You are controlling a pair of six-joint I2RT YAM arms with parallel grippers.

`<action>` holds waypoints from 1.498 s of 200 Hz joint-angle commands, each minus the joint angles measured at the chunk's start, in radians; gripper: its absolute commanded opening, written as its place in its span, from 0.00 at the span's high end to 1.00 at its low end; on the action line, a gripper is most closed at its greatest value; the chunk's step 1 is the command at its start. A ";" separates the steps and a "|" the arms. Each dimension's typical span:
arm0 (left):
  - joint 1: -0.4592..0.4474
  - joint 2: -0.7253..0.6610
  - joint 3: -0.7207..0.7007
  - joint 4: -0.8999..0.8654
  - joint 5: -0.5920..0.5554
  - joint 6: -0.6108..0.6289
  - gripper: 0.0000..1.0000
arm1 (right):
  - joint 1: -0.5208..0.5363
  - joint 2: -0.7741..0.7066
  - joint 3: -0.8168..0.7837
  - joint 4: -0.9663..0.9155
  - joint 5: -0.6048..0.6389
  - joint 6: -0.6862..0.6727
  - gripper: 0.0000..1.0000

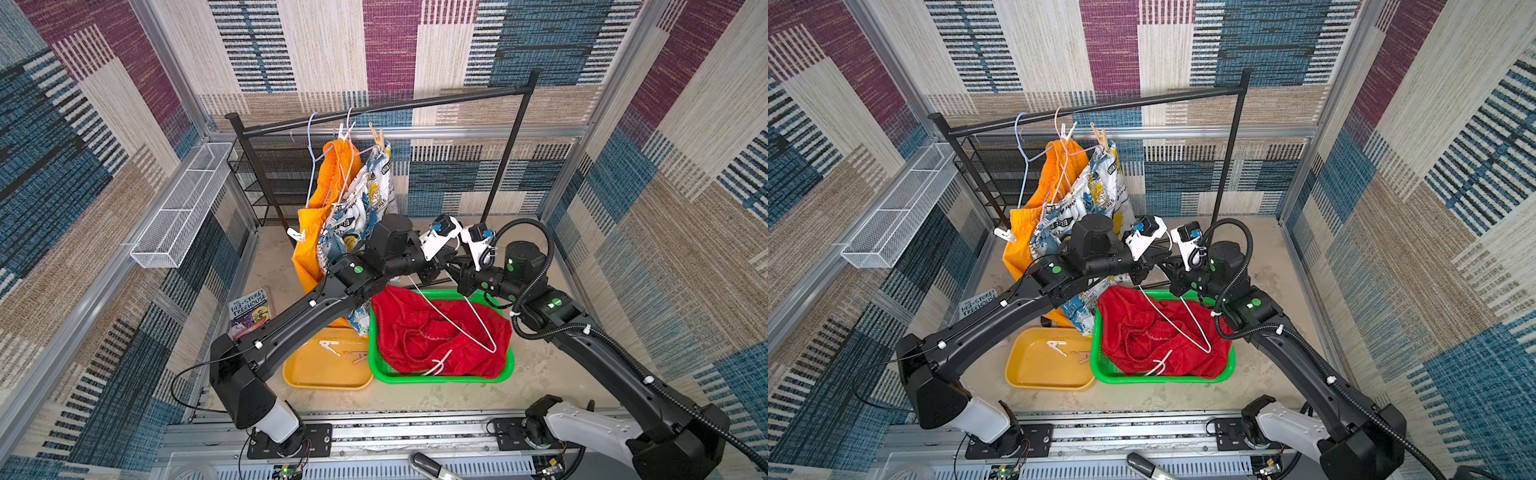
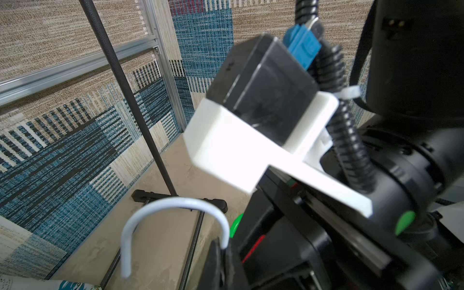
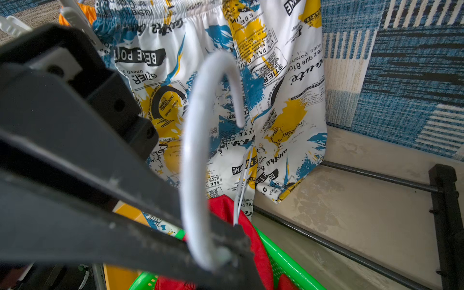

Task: Remove the clothespins securing shorts to the hanger
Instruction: Place the hanger on the clothesline.

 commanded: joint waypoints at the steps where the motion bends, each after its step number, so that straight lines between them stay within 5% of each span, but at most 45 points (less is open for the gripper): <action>1: -0.001 0.001 -0.005 0.043 0.011 0.019 1.00 | 0.001 -0.004 0.009 0.035 0.009 -0.006 0.95; 52: 0.018 0.008 0.002 0.071 0.039 -0.006 1.00 | 0.001 -0.026 -0.002 0.030 0.031 -0.012 0.66; 120: 0.089 0.018 0.011 0.113 0.164 -0.077 1.00 | 0.001 -0.092 -0.029 -0.038 0.117 -0.044 0.47; 229: 0.156 0.057 0.130 -0.037 0.338 -0.060 1.00 | 0.001 0.000 0.229 -0.375 0.485 -0.097 0.10; 299: 0.193 0.109 0.209 -0.075 0.394 -0.055 1.00 | 0.001 -0.042 0.297 -0.470 0.310 -0.093 0.07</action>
